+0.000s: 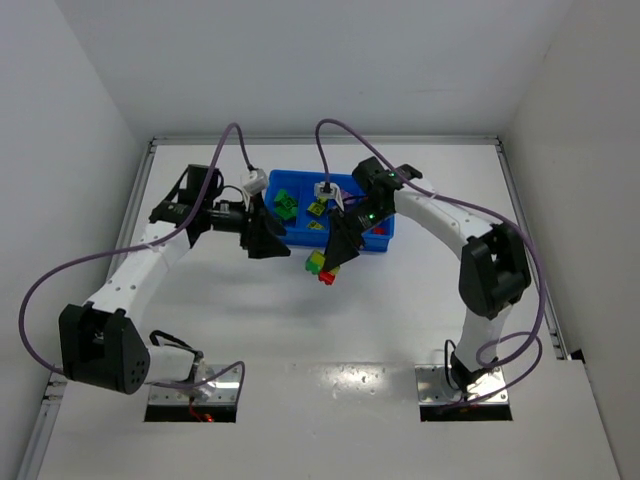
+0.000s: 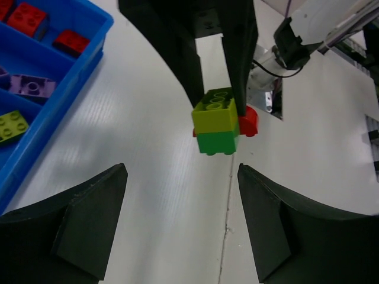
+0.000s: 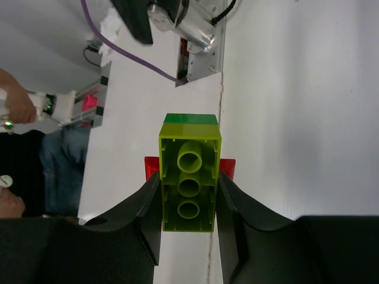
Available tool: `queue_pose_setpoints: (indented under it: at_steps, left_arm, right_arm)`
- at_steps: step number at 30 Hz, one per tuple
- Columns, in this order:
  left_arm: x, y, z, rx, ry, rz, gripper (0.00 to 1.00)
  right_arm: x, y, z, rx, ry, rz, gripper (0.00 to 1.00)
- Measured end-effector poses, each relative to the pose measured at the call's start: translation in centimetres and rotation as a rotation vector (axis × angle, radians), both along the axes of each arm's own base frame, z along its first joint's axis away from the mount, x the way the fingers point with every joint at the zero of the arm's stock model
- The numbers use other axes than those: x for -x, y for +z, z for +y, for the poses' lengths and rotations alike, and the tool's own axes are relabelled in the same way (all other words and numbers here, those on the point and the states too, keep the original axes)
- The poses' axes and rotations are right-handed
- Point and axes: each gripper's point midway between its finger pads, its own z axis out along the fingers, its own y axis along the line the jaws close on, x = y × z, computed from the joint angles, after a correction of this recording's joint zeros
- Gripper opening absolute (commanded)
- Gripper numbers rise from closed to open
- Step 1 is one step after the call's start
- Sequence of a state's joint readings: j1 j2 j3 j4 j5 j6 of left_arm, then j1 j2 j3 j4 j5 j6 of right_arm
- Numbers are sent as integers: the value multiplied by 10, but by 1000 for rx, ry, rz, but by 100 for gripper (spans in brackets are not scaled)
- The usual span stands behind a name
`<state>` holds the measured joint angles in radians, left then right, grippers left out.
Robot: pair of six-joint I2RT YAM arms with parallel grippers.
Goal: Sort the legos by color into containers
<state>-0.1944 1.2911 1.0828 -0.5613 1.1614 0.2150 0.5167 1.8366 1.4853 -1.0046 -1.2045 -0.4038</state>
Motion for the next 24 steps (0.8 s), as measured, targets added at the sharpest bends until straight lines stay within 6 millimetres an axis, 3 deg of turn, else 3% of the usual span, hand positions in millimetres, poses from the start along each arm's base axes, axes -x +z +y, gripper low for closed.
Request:
queue_pose_setpoints:
  at_steps: [11,24]
  left_arm:
    - [9,-1,-10,32,-57,53,83]
    - [13,-9,-21,49,-104,127,85]
  right_arm:
    - [-11,25,6,-83,3,14,8]
    - [-20,16,12,-71,1,39,10]
